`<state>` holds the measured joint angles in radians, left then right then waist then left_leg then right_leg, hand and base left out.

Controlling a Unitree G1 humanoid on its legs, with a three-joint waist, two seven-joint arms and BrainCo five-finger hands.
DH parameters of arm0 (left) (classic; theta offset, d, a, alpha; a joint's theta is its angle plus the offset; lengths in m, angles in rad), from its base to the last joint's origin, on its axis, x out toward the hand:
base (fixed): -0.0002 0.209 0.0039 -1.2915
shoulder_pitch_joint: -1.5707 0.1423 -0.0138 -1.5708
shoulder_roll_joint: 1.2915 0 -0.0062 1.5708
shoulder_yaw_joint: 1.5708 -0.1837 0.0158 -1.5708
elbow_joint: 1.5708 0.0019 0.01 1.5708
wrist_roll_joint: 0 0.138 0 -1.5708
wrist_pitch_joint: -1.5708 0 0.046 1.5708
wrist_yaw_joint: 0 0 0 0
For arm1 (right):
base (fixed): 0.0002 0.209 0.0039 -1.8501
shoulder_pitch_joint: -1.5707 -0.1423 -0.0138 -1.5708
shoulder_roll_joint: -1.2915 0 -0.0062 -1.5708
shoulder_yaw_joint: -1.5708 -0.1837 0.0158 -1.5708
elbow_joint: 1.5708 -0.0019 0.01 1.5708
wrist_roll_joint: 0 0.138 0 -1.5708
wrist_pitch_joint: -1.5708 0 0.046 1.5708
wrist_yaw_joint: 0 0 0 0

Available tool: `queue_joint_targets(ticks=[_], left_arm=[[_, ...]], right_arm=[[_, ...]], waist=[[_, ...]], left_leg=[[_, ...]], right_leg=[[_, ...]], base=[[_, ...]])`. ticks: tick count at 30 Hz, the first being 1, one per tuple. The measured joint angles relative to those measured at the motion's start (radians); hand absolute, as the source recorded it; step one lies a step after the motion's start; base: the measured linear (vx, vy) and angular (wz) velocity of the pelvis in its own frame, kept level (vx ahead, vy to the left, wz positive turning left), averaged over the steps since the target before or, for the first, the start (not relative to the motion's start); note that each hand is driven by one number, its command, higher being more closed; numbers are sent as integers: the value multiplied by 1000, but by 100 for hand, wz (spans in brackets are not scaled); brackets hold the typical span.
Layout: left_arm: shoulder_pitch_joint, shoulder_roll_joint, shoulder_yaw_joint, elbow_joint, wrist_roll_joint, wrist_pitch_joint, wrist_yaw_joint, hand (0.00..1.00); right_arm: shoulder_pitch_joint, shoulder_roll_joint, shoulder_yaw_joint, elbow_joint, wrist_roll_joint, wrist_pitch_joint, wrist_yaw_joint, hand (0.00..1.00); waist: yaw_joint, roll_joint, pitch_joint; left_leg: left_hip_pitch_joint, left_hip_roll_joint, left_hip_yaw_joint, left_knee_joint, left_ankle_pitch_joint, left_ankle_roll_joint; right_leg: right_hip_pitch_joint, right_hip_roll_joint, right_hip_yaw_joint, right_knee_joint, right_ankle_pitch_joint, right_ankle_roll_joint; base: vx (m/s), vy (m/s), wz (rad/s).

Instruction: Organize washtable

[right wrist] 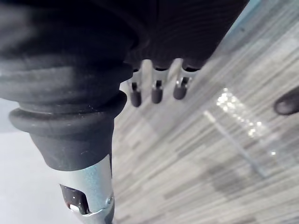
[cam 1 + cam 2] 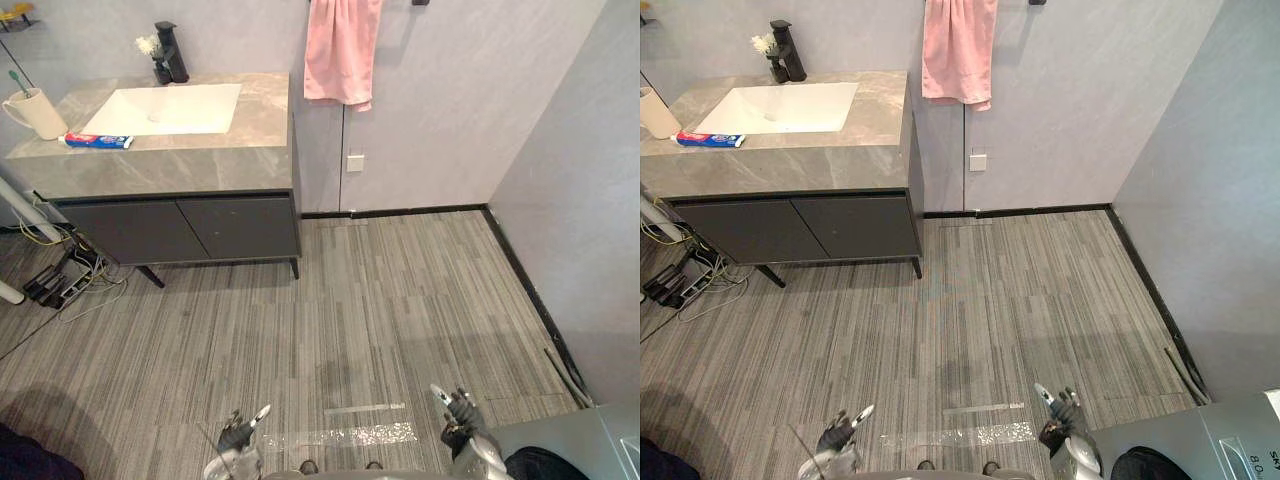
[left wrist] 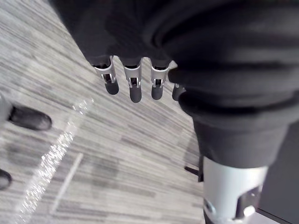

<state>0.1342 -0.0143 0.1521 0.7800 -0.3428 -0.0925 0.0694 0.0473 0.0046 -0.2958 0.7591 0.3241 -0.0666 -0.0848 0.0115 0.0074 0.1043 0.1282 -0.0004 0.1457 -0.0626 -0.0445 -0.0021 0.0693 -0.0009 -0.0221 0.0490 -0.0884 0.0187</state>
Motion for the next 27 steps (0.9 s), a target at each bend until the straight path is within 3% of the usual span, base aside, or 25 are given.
queue_joint_targets(ticks=[13, 20, 24, 25, 27], left_arm=[[25, 2, -76, -33, 0, 1, -2, 0], [47, 0, -83, -87, 4, 1, 9, 0], [55, 0, -80, -170, 4, 2, 23, 0], [63, 7, -79, -193, 9, 2, 24, 0], [64, 20, -79, -195, 13, 10, 26, 0]], right_arm=[[41, 33, 31, -37, 11, 1, -4, 0], [43, 31, 27, -38, 19, 1, -13, 0], [33, 35, 18, -56, 19, 1, -22, 0], [43, 40, 19, -86, 19, 0, -22, 0], [67, 40, 20, -105, 19, 1, -22, 0]], waist=[[0, 4, 1], [4, 7, 4], [4, 1, 55], [3, 2, 81], [-11, -1, 92]], left_leg=[[7, 0, 11, -4, -7, -10], [-41, -1, 43, 9, -12, -1], [-39, -15, 68, 83, -90, 28], [-19, -16, 76, 101, -113, 40], [1, -14, 78, 116, -137, 46]], right_leg=[[11, -1, 5, -9, 1, 2], [-64, -1, 29, 40, -8, 12], [-195, -30, 19, 368, -108, 63], [-294, -52, -17, 593, -105, 52], [-390, -104, -80, 772, -118, 28]], base=[[13, -2, -1], [2, -4, -12], [-15, 16, -22], [-25, 23, -23], [91, 38, -6]])
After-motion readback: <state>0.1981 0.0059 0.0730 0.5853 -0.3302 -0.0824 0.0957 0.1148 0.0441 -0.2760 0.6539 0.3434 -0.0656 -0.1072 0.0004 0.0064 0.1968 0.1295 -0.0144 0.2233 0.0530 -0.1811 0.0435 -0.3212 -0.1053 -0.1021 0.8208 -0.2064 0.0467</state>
